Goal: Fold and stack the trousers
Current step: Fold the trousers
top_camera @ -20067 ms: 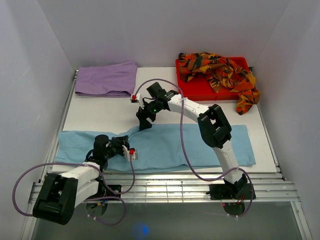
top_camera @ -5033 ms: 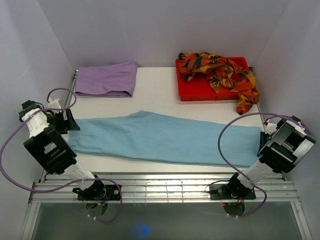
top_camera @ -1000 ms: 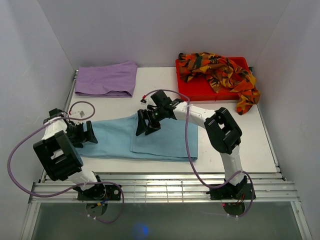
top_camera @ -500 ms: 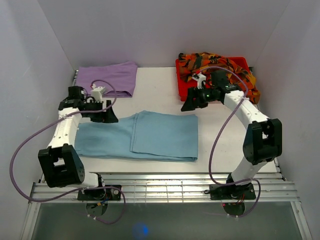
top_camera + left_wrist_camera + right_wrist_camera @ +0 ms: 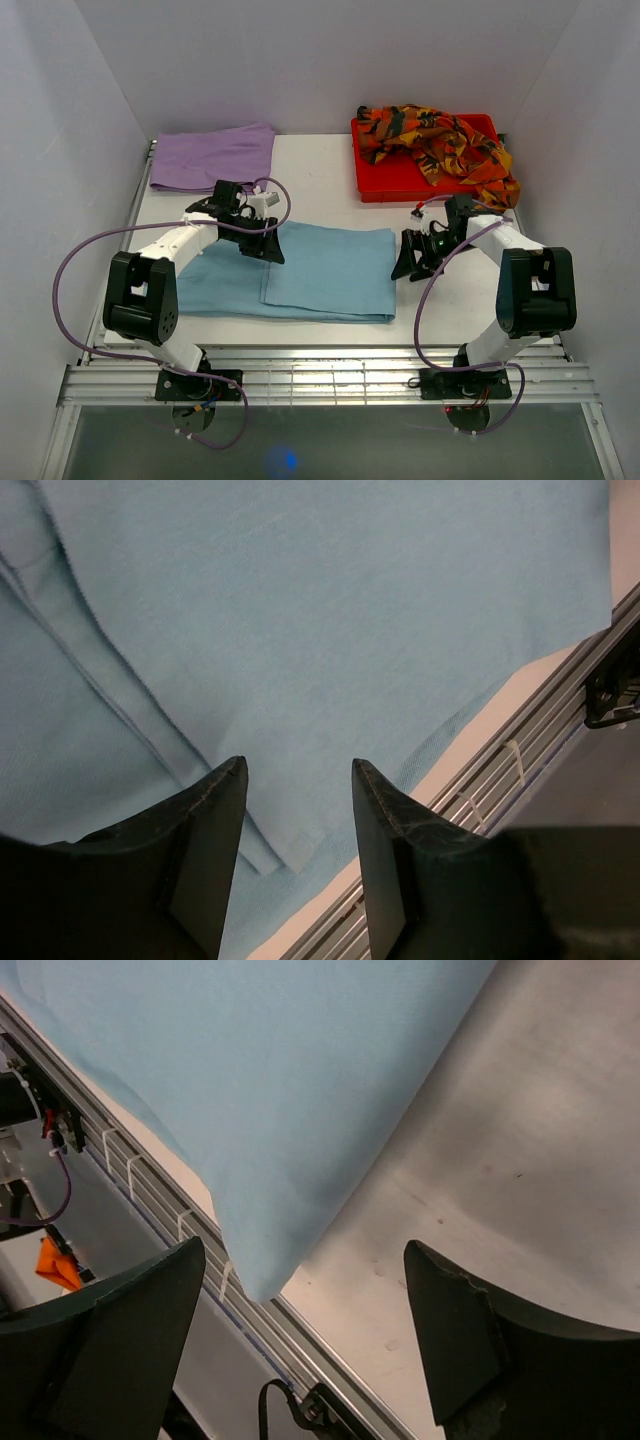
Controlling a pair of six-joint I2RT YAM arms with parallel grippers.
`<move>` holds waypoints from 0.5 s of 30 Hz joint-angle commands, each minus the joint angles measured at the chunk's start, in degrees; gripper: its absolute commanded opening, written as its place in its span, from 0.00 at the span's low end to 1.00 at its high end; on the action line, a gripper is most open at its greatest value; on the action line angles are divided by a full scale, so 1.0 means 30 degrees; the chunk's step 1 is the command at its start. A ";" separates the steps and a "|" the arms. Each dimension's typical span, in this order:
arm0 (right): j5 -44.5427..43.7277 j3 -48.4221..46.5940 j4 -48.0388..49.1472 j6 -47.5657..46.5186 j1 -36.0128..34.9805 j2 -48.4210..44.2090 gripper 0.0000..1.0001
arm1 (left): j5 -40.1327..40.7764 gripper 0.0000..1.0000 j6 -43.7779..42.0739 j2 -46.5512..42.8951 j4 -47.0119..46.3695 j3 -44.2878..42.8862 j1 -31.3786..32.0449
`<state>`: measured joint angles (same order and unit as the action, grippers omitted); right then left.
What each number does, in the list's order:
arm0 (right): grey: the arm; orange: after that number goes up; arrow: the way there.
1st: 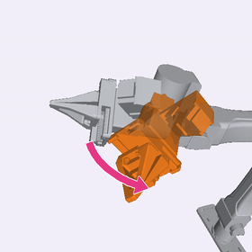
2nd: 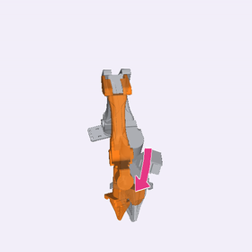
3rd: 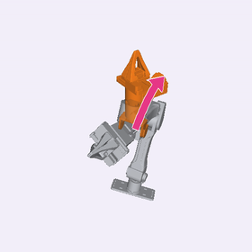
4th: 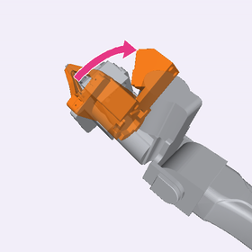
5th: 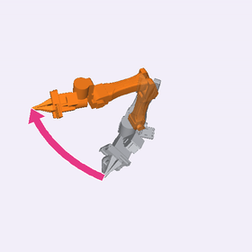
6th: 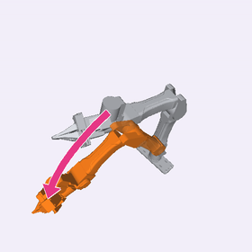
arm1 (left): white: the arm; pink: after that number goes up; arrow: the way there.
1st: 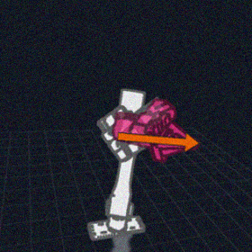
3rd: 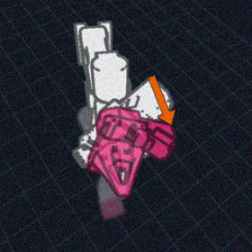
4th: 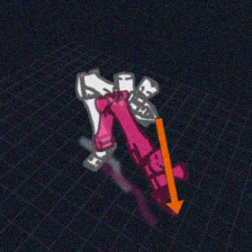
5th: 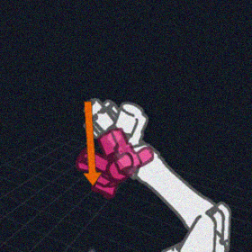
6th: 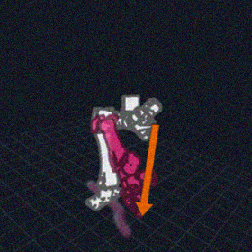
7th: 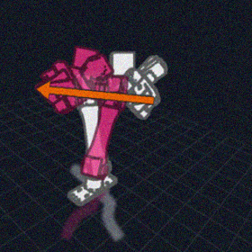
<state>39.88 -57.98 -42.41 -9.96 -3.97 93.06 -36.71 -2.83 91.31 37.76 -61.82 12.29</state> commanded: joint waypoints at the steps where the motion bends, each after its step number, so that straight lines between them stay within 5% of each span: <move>1: 0.1325 0.1919 0.0366 0.0943 -0.0171 -0.0785 0.86 | -0.0390 0.56 0.1347 0.0150 -0.1070 0.0655 0.0470; 9: 0.2409 0.3563 0.1775 0.1824 -0.2133 0.0415 0.79 | 0.0400 0.44 0.3227 0.1964 -0.1890 0.2120 0.0707; 14: 0.1799 0.3506 0.1134 0.0950 -0.2603 0.1381 0.49 | 0.1628 0.37 0.3346 0.2844 -0.1602 0.2063 0.0707; 15: 0.1186 0.3389 0.0840 0.0859 -0.2545 0.1587 0.44 | 0.1863 0.29 0.3288 0.3135 -0.1542 0.1889 0.0678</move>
<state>44.97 -47.35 -38.52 -5.56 -11.84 96.25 -35.40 6.70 99.42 32.99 -55.59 14.22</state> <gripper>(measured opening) 0.481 0.334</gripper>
